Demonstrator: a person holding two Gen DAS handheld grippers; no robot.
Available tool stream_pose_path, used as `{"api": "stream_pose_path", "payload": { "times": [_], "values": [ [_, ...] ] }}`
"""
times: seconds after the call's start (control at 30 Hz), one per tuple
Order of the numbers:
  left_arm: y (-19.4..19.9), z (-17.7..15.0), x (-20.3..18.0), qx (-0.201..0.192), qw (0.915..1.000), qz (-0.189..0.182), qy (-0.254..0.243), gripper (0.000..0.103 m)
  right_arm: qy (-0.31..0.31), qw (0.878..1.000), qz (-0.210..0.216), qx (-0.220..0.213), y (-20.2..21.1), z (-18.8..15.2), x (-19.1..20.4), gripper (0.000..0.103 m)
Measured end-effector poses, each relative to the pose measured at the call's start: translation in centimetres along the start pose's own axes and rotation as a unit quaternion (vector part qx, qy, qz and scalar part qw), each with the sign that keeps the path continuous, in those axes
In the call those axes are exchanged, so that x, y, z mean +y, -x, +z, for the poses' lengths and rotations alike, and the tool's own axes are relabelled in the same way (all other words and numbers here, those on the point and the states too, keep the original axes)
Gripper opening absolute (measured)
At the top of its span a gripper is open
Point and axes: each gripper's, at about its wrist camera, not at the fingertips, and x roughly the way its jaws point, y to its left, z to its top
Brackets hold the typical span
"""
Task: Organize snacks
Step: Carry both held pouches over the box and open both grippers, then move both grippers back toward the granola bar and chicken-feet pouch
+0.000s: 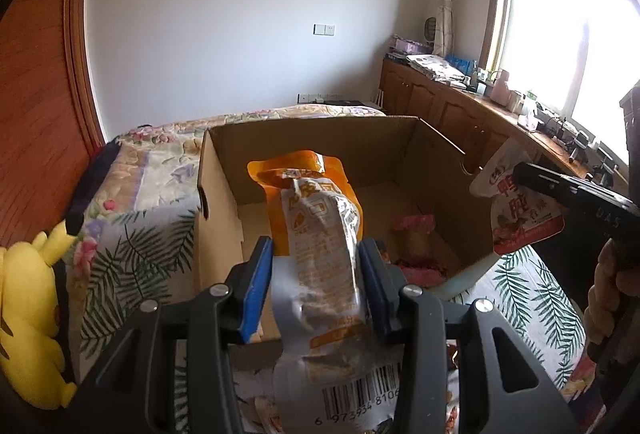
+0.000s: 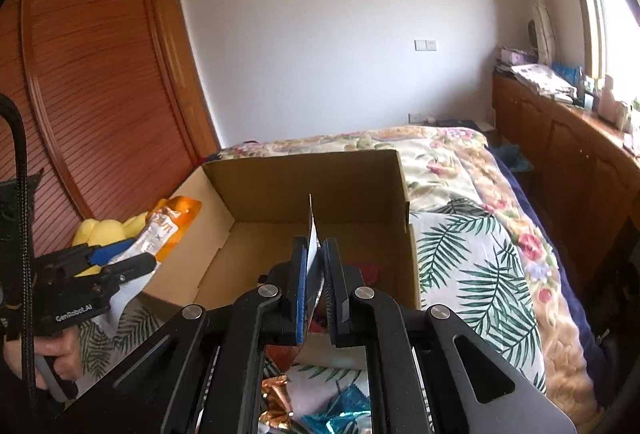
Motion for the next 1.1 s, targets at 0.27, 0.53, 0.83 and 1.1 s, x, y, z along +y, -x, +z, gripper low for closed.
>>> {"api": "stream_pose_path", "payload": {
  "times": [0.27, 0.53, 0.83, 1.1],
  "values": [
    [-1.6, 0.7, -0.3, 0.014, 0.9997, 0.017, -0.005, 0.043, -0.035, 0.999, -0.004, 0.016, -1.7, -0.1, -1.2, 0.004],
    [-1.2, 1.2, -0.1, -0.005, 0.9995, 0.032, 0.003, 0.047, -0.044, 0.999, 0.000, 0.025, -2.0, -0.5, -1.7, 0.017],
    [1.2, 0.4, -0.2, -0.013, 0.9998, 0.016, -0.005, 0.054, -0.018, 1.000, 0.019, 0.013, 0.0, -2.2, -0.2, 0.017],
    [4.5, -2.5, -0.5, -0.023, 0.9993, 0.002, -0.031, 0.055, -0.002, 0.999, 0.042, 0.003, 3.2, -5.2, 1.4, 0.021]
  ]
}}
